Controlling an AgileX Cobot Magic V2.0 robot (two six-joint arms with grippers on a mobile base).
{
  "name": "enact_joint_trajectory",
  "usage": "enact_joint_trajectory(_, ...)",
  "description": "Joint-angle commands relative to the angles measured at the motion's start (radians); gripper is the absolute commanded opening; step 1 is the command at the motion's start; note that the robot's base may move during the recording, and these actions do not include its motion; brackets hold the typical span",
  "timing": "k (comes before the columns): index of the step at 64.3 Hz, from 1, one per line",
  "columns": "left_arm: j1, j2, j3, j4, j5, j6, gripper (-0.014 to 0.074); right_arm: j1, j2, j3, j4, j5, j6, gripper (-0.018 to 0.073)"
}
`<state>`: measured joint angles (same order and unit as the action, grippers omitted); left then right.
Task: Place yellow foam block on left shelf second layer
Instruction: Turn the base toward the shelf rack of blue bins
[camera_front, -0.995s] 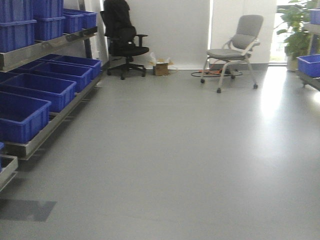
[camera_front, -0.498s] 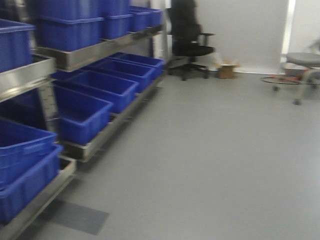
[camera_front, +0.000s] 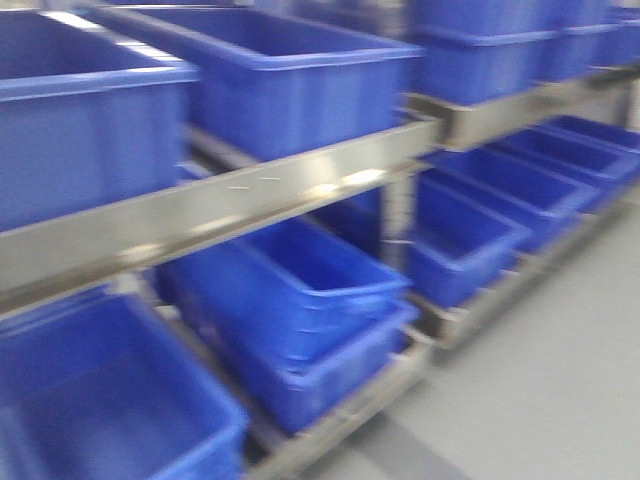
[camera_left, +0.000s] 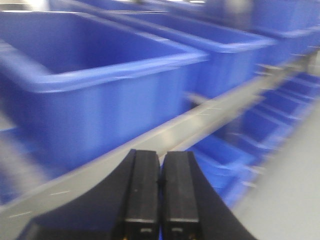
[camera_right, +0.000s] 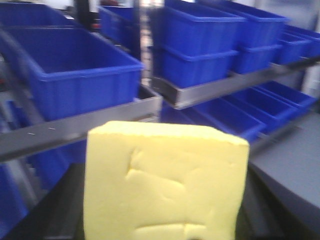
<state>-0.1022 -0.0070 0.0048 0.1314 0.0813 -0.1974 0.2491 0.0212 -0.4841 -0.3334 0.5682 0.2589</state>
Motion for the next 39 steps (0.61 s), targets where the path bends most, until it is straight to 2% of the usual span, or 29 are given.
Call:
enact_joint_trajectory(1,-0.001,0.004,0.026,-0.007,-0.087,-0.004,0.0136,-0.004,0.016,-0.026,-0.021,-0.086,-0.005,0.0358)
enact_joint_trajectory(39,-0.001,0.004,0.026,-0.007,-0.087,-0.004,0.0136,-0.004,0.016,-0.026,-0.021,-0.086,-0.005,0.0358)
